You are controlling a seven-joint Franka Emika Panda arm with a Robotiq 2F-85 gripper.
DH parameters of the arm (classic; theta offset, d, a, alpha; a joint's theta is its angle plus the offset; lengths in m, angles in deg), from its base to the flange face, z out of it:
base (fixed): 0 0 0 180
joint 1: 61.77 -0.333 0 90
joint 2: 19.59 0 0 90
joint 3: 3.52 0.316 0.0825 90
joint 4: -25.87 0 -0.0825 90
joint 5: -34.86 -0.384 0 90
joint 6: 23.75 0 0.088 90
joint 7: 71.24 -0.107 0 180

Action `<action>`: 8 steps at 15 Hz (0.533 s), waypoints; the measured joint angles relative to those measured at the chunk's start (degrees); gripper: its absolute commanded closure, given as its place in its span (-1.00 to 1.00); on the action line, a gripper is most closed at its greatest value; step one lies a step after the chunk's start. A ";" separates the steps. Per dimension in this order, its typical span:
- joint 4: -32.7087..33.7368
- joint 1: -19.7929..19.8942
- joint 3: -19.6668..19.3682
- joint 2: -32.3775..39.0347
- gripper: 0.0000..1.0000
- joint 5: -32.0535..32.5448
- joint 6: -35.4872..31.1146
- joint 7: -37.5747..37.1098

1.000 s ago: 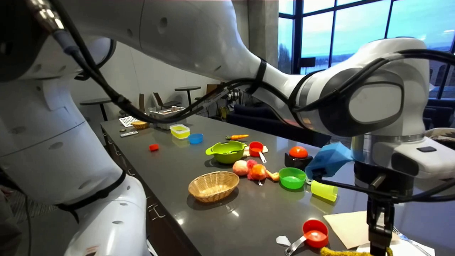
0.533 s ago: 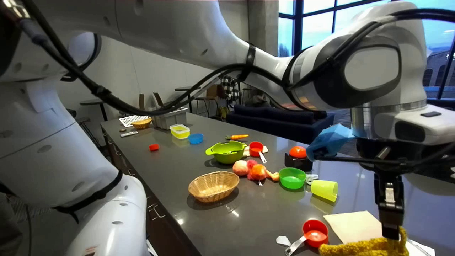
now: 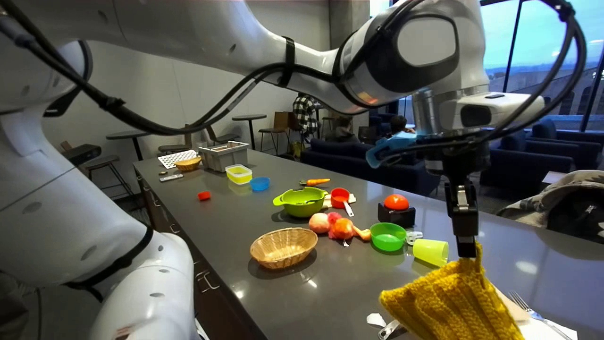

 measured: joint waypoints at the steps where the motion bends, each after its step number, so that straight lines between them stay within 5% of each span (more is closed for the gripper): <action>1: -0.05 -0.41 0.91 -0.74 0.98 0.00 0.64 0.29; 8: -0.72 -4.84 6.39 -3.21 0.98 -0.01 2.41 2.01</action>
